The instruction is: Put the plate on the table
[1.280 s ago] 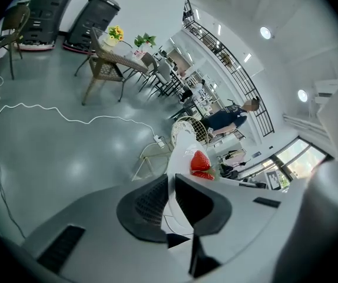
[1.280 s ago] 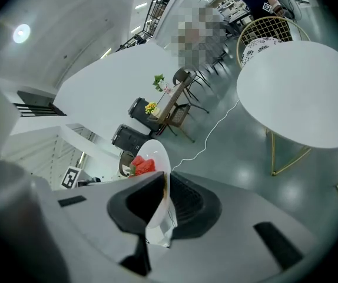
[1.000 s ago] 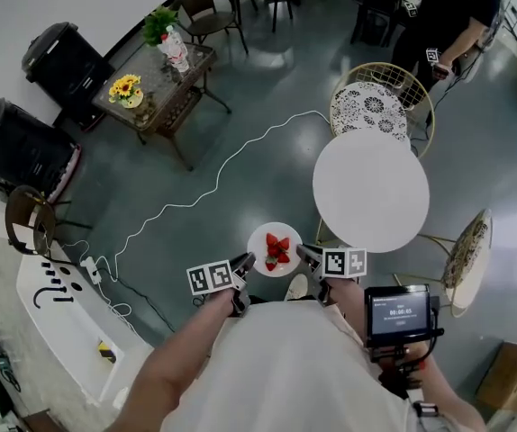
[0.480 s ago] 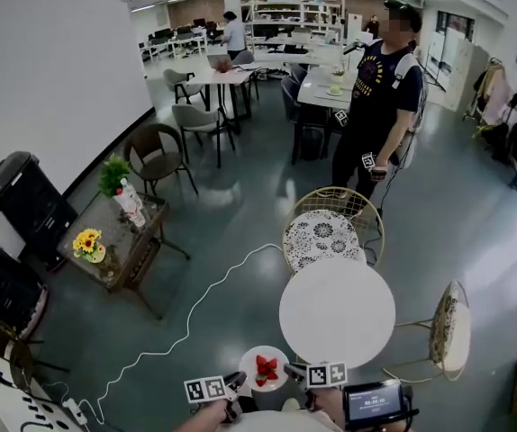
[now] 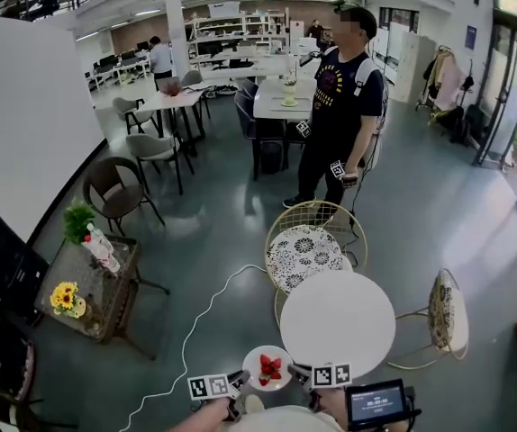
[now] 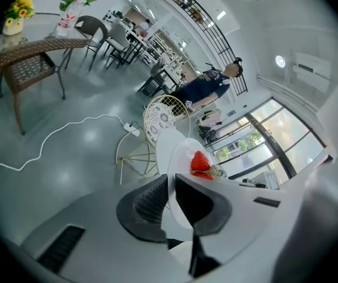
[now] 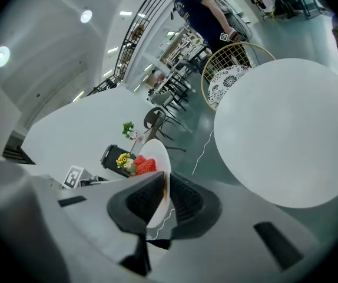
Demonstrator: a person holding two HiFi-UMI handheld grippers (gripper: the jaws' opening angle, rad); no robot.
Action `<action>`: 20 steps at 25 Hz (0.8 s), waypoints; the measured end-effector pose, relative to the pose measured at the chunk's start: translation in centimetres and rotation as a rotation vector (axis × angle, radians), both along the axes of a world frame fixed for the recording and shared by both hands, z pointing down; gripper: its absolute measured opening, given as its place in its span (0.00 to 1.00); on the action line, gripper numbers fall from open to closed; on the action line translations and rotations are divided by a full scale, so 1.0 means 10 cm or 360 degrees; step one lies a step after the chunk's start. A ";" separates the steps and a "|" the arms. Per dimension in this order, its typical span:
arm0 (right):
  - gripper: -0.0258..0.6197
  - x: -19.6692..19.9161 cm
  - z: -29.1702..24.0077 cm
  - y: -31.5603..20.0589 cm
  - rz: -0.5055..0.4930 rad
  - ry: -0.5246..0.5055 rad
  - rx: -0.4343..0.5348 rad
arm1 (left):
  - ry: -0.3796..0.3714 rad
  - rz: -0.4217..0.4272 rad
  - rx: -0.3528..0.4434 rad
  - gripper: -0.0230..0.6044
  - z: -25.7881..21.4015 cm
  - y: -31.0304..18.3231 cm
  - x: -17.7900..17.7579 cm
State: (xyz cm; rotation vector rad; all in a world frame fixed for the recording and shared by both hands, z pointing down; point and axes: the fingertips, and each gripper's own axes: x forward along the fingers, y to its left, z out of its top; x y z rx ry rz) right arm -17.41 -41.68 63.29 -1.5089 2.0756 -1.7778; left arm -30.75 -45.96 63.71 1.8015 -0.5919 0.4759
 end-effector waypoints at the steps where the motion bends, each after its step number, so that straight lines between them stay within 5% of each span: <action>1: 0.10 -0.02 0.02 -0.04 0.0043 -0.0008 0.0001 | 0.0006 0.0044 -0.0001 0.10 0.02 -0.08 -0.01; 11: 0.10 0.12 0.07 -0.14 0.0435 -0.0005 -0.0016 | 0.0028 0.0441 -0.0006 0.10 0.08 -0.49 0.29; 20: 0.10 0.53 0.49 0.93 0.0595 -0.0027 0.0049 | 0.0010 0.0602 0.0083 0.10 0.45 0.46 0.80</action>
